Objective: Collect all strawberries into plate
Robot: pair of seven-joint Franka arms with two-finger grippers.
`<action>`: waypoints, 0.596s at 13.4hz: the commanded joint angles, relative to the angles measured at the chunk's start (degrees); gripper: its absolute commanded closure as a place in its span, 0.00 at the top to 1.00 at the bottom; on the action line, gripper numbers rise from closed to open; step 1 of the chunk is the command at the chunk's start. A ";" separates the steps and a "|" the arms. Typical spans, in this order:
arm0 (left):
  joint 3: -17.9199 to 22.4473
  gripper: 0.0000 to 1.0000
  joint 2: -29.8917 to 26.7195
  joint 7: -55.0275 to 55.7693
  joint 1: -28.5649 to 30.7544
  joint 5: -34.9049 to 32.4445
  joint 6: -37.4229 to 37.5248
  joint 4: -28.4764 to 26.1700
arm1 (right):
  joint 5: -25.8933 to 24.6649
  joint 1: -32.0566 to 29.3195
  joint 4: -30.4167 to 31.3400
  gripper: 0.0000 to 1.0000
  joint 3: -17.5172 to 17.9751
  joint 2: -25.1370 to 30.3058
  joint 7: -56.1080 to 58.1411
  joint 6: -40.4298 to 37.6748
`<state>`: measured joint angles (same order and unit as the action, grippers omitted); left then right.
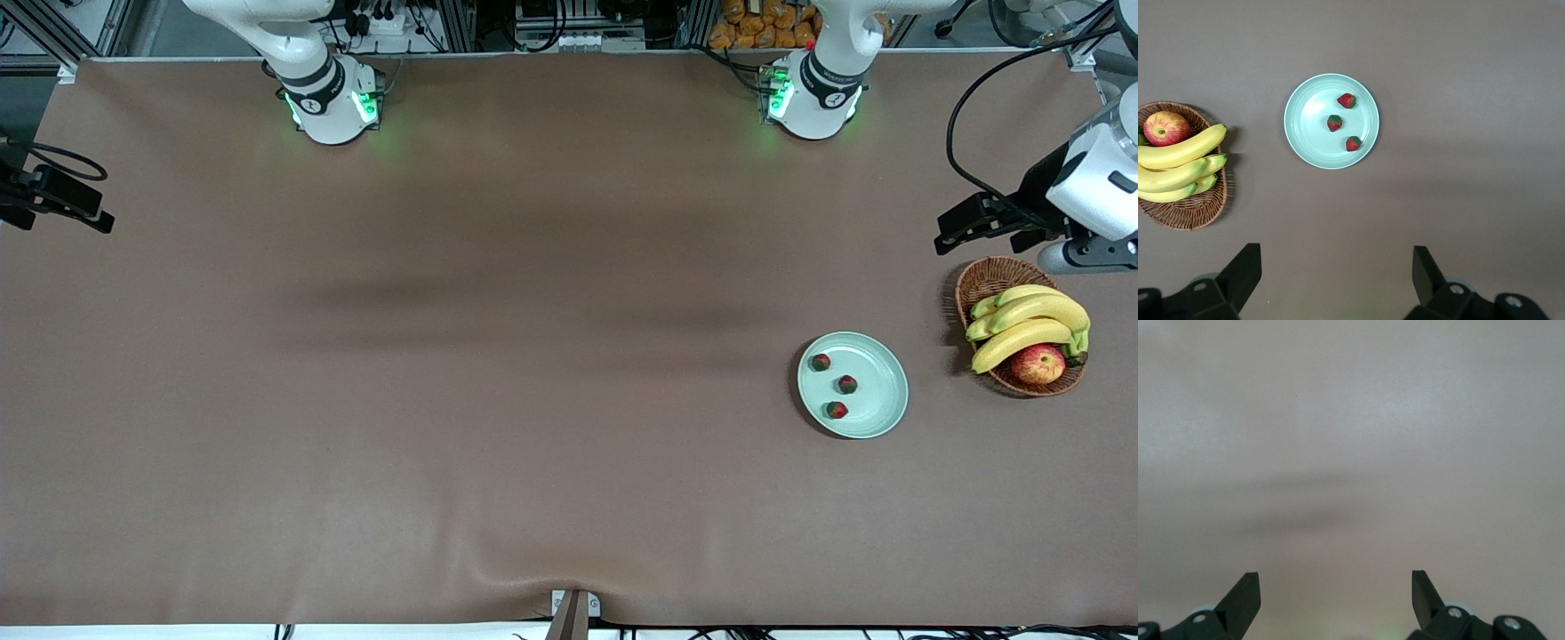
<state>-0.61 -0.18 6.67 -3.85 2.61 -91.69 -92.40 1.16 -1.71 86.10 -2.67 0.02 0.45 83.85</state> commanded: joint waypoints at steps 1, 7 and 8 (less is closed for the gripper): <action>-2.28 1.00 -1.84 -0.60 1.91 -1.03 0.11 -1.20 | 0.07 -0.31 -0.50 1.00 0.39 0.06 -0.54 -0.70; -2.46 1.00 -1.92 -0.69 2.27 -3.39 4.23 1.61 | 0.07 -0.31 -0.50 1.00 0.39 0.06 -0.54 -0.70; -2.55 1.00 -2.10 -0.60 2.27 -3.58 5.46 1.87 | -0.02 -0.31 -0.50 1.00 0.39 0.06 -0.54 -0.70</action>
